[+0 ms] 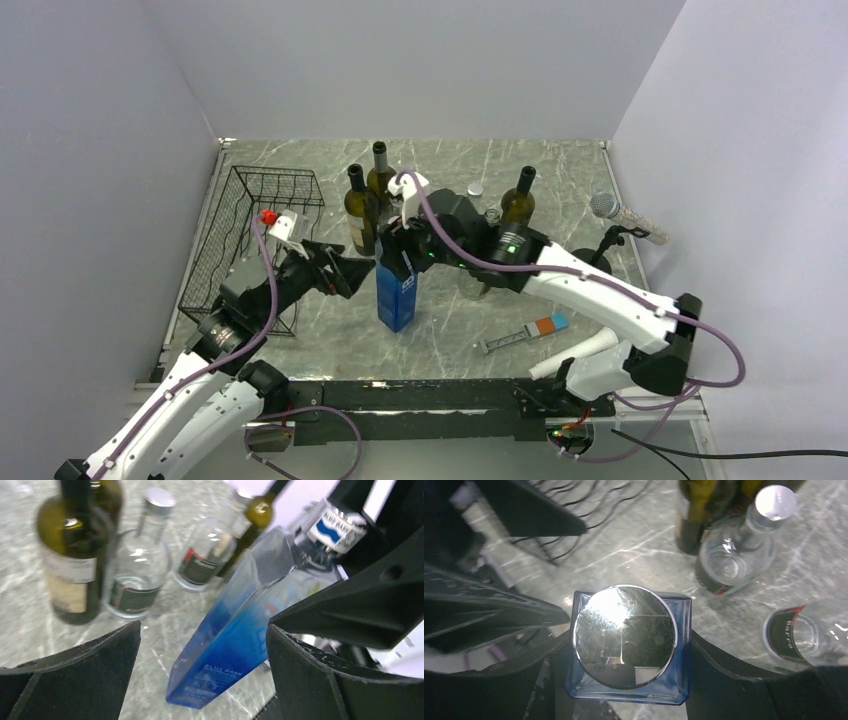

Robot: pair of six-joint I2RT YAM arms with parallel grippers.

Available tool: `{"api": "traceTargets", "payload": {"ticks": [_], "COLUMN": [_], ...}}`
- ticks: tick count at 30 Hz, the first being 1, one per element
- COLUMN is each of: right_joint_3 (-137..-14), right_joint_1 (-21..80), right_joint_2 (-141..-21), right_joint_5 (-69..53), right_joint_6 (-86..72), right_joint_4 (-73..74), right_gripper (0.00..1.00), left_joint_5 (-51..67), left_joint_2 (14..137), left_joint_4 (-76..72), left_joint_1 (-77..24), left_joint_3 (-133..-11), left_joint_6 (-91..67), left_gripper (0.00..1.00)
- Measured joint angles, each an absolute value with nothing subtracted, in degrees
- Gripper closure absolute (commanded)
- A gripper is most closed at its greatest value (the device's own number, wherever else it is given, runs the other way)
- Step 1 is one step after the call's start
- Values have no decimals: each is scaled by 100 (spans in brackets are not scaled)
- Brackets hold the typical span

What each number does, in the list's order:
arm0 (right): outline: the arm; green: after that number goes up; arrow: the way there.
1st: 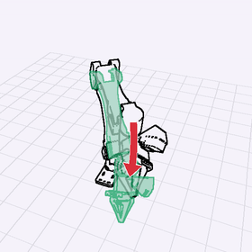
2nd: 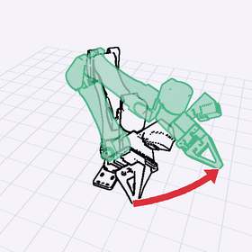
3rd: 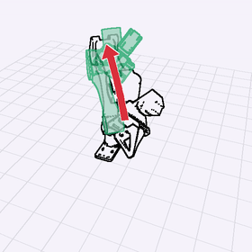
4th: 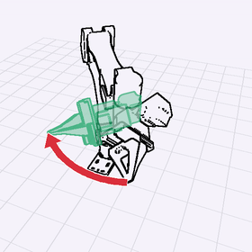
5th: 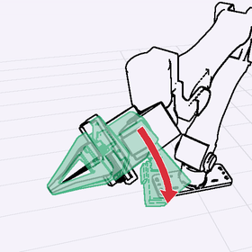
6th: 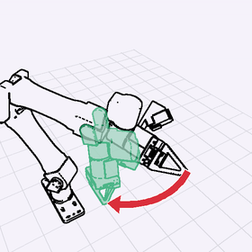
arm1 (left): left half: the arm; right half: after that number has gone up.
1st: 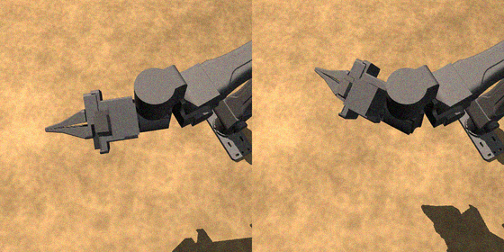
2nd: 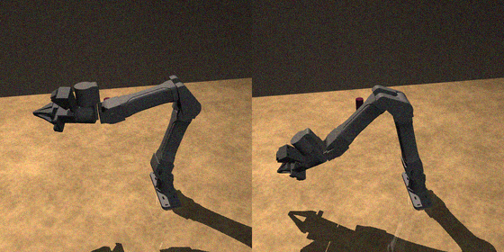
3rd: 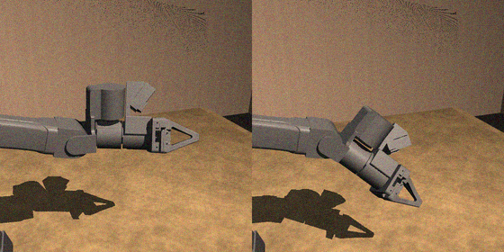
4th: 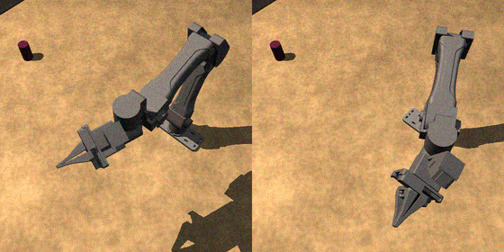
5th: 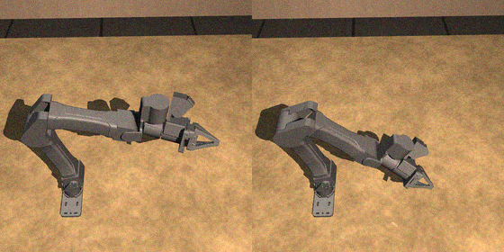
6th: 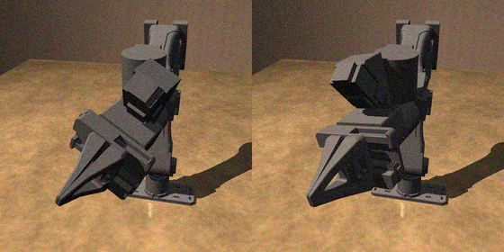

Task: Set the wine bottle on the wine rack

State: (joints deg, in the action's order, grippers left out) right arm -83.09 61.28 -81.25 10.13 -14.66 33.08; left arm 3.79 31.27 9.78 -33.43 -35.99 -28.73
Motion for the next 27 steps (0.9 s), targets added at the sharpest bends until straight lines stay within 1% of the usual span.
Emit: {"api": "traceTargets", "payload": {"ticks": [4, 8, 16, 21, 27], "right_joint_3": [-8493, -8654, -9017, -9240, -9262], "right_joint_1": [6080, 6031, 5922, 5920, 5909], "right_joint_2": [-7623, -7153, -6674, -6683, -6685], "right_joint_5": [141, -484, -1557, -1717, -1793], "right_joint_6": [-1278, -1173, -1177, -1302, -1415], "right_joint_4": [3653, 3874, 4016, 4025, 3929], "right_gripper": [100, 100, 100, 100, 100], "left_joint_5": [1446, 2585, 4344, 4974, 5221], "left_joint_2": [3131, 3157, 3356, 3590, 3789], "left_joint_4": [784, 460, -808, -1973, -2834], "left_joint_1": [-3343, -3343, -3347, -3406, -3629], "left_joint_3": [-3680, -3677, -3242, -2692, -2414], "left_joint_6": [-2696, -2663, -3024, -3636, -4064], "left_gripper": [1, 1, 1, 1, 1]}}
